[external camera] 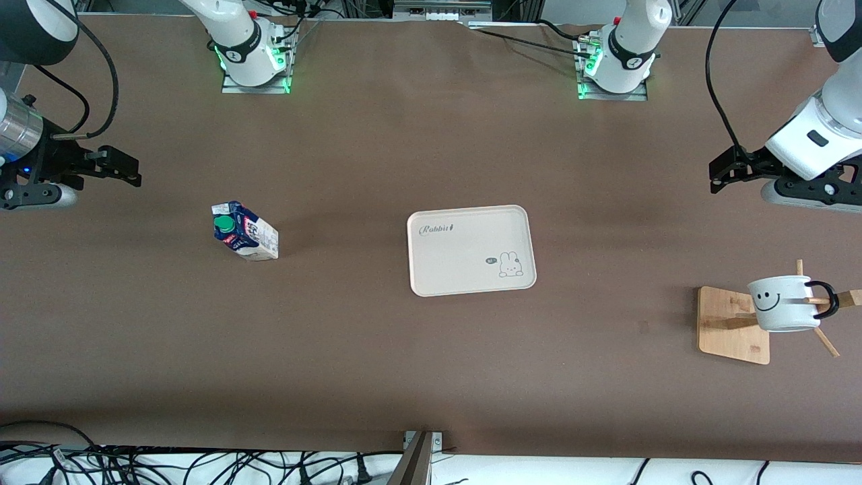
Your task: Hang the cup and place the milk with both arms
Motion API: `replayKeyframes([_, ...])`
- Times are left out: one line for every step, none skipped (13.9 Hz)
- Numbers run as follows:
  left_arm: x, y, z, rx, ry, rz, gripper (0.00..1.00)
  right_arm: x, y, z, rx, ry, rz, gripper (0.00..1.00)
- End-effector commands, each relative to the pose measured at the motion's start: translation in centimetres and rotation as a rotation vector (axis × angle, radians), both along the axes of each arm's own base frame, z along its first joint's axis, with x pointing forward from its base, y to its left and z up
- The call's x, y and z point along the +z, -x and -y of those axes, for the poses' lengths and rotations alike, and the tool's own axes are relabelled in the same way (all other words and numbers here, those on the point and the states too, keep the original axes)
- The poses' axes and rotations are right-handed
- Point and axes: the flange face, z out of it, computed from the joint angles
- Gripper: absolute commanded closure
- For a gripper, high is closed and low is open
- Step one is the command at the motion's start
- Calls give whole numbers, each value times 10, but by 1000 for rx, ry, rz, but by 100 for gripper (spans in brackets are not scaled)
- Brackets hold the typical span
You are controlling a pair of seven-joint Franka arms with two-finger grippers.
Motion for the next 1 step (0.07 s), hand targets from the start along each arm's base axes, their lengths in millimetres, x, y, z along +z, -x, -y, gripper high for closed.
replayKeyframes([6,-4,2,-22,4,-8,0,17,3,-13,26,-18,23,0])
